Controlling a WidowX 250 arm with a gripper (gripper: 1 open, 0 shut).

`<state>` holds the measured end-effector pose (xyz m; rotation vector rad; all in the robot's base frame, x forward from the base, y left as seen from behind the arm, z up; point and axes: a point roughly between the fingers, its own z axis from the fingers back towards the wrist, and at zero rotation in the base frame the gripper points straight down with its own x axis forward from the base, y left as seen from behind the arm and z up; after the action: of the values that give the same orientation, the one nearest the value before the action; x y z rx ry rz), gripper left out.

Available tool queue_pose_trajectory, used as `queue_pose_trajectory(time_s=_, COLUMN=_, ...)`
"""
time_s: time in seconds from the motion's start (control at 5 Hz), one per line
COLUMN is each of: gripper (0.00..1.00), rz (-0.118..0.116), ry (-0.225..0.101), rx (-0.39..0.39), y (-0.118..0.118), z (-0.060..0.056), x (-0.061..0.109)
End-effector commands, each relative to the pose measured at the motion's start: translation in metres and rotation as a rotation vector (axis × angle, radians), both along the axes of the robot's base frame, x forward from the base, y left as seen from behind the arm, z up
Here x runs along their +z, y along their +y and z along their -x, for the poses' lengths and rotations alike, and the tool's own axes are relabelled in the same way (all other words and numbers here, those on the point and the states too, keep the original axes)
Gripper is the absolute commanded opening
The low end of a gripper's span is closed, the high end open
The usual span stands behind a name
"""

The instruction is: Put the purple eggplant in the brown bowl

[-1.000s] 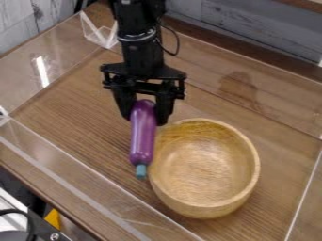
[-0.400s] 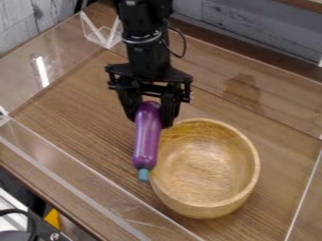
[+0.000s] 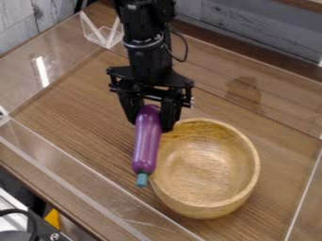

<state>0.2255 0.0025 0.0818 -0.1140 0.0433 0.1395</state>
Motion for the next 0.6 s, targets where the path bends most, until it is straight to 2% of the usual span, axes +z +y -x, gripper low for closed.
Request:
queue_pose_trajectory(time_s=0.0, gripper=0.0, rz=-0.013, ry=-0.065, rx=-0.026, y=-0.002, z=-0.0028, x=0.012)
queue_pose_trajectory(time_s=0.4, gripper=0.0, rz=-0.022, ry=-0.084, rx=-0.048, y=-0.0044, z=-0.0014, x=0.0102)
